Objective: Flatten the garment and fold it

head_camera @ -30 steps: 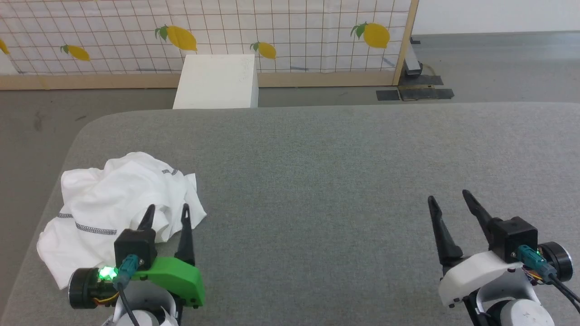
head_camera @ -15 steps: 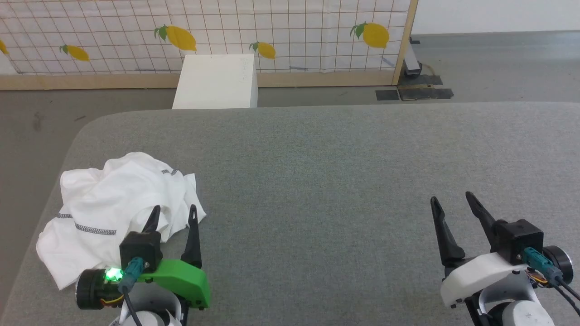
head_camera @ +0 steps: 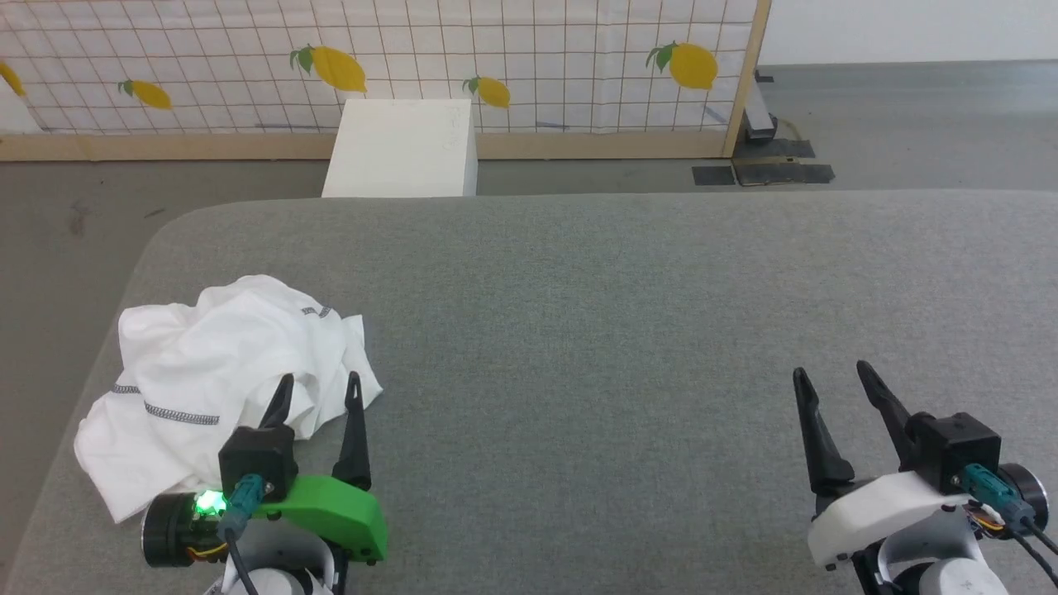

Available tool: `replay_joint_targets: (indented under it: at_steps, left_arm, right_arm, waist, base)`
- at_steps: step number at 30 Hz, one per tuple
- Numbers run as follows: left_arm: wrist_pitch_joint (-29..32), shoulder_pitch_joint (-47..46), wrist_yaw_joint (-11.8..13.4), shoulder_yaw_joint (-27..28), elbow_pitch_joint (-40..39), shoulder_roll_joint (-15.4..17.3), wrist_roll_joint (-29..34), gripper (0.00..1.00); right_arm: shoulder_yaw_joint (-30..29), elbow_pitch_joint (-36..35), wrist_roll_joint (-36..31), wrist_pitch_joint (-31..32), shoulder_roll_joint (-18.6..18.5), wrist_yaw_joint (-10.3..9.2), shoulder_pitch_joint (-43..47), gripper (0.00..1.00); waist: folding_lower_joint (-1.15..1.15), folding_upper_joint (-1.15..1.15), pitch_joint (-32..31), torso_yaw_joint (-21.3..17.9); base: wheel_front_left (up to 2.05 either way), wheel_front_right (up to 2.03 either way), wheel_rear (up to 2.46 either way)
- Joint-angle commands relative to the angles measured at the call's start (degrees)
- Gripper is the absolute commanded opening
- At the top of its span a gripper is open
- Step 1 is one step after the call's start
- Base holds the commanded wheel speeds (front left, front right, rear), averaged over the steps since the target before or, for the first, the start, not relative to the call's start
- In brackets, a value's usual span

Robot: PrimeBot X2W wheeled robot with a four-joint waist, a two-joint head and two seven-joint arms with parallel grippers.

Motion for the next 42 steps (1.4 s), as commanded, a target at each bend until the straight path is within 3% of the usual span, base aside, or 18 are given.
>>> replay_joint_targets:
  at_steps: [1, 42]
  left_arm:
    - [-0.60, 0.18, 0.31, -0.14, 0.25, -0.07, -0.64, 1.00]
    - [-5.55, 2.57, 3.39, -1.57, 0.87, -0.16, -4.17, 1.00]
  right_arm:
    - [-0.07, 0.34, 0.55, -0.81, -0.01, -0.02, 0.67, 1.00]
    - [1.12, 4.59, 4.54, -5.79, -0.02, -0.04, 2.40, 1.00]
  waist:
    - [0.00, 0.00, 0.02, 0.28]
    - [0.00, 0.00, 0.43, 14.41]
  base:
    - [0.00, 0.00, 0.00]
    - [0.00, 0.00, 0.00]
